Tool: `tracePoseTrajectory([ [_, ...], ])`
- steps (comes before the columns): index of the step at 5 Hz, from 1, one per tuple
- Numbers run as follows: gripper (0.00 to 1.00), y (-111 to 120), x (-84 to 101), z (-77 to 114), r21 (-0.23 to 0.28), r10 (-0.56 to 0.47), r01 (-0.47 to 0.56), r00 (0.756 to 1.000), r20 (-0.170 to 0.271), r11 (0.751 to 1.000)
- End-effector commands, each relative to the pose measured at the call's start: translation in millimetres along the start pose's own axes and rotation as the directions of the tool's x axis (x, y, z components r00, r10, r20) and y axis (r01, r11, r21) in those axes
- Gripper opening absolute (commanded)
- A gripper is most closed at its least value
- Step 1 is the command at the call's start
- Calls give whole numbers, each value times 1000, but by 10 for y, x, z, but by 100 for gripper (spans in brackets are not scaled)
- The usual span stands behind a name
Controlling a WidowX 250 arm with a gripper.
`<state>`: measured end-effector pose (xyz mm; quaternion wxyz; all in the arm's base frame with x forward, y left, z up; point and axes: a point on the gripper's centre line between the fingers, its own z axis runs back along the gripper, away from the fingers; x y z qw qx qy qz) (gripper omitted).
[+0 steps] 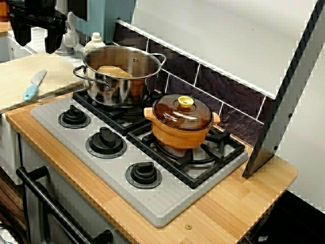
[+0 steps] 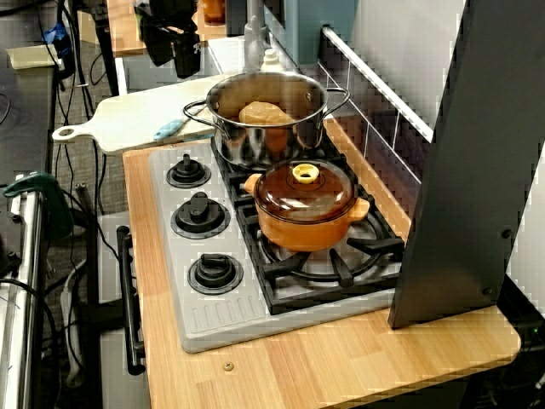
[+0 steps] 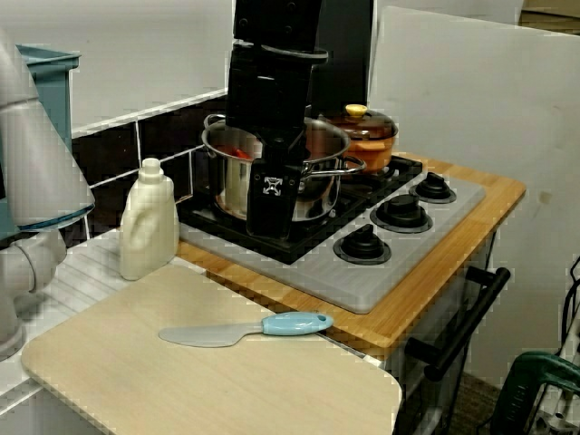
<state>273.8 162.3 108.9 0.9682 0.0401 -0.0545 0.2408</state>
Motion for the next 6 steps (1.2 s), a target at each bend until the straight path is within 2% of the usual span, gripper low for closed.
tracePoseTrajectory([
  [1,100,229,-20,9,34,17,-18,1000,19,999],
  [6,100,305,-121,-26,32,20,-21,1000,20,999],
])
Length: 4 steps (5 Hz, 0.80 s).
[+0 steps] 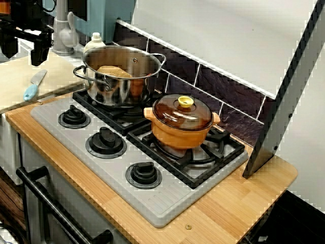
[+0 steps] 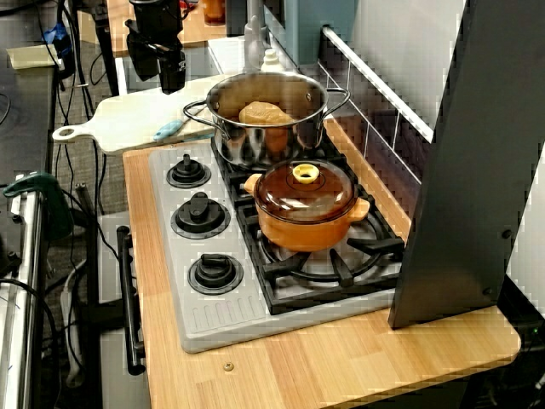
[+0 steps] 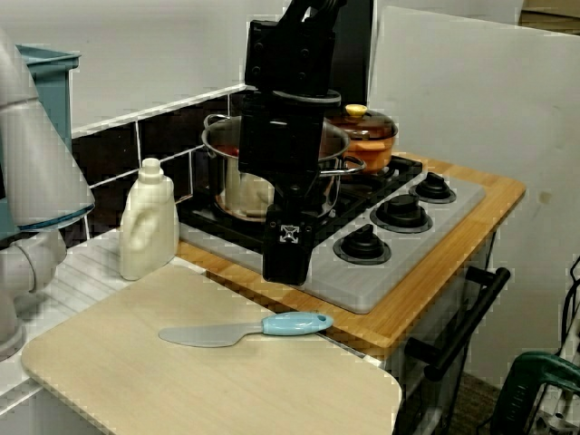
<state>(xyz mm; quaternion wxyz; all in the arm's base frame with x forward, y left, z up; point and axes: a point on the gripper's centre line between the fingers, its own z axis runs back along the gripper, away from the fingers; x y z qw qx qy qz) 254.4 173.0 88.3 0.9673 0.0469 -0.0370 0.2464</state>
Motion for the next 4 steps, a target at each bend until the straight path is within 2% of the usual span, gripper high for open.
tracePoseTrajectory([
  [1,100,153,4,163,9,12,-12,999,52,1000],
  [2,100,169,-13,137,10,17,-17,998,54,1000],
  [4,100,151,-55,25,-26,118,-117,991,69,993],
])
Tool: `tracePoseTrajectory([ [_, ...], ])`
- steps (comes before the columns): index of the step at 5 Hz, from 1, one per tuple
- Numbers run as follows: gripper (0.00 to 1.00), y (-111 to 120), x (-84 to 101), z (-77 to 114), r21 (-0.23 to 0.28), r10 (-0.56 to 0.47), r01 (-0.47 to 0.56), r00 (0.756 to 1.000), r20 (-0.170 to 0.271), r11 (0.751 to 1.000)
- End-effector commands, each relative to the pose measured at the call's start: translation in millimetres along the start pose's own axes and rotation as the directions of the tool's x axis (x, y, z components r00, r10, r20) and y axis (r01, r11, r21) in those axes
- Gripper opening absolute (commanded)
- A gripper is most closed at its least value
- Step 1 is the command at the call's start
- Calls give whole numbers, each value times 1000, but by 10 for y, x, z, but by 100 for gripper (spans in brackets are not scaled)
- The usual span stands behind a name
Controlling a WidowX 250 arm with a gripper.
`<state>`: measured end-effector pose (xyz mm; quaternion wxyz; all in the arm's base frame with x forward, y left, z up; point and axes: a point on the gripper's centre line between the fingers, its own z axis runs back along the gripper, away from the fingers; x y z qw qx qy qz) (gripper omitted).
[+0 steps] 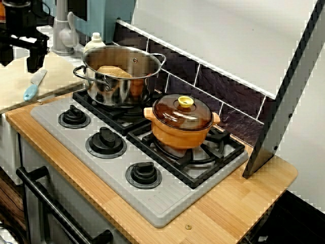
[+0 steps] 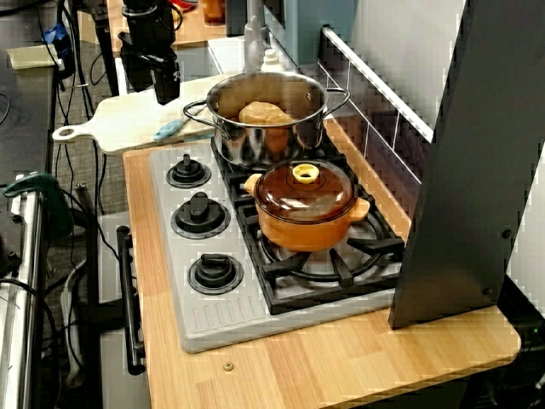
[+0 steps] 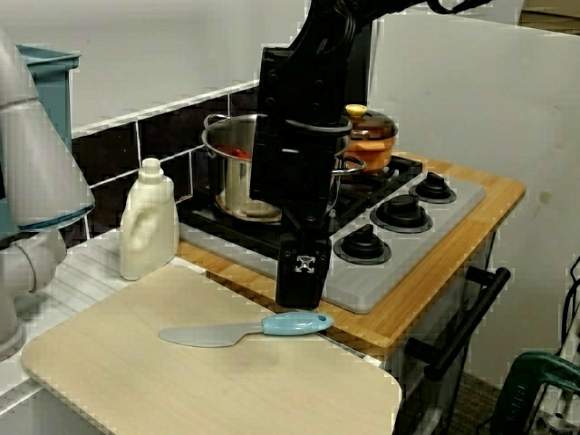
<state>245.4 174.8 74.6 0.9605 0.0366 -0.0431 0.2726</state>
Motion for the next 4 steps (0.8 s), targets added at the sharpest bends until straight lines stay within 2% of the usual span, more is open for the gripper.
tracePoseTrajectory([
  [1,100,75,34,154,-10,113,-113,990,79,994],
  [2,100,60,32,111,-36,185,-183,979,80,982],
  [4,100,12,12,18,-32,206,-204,974,92,979],
])
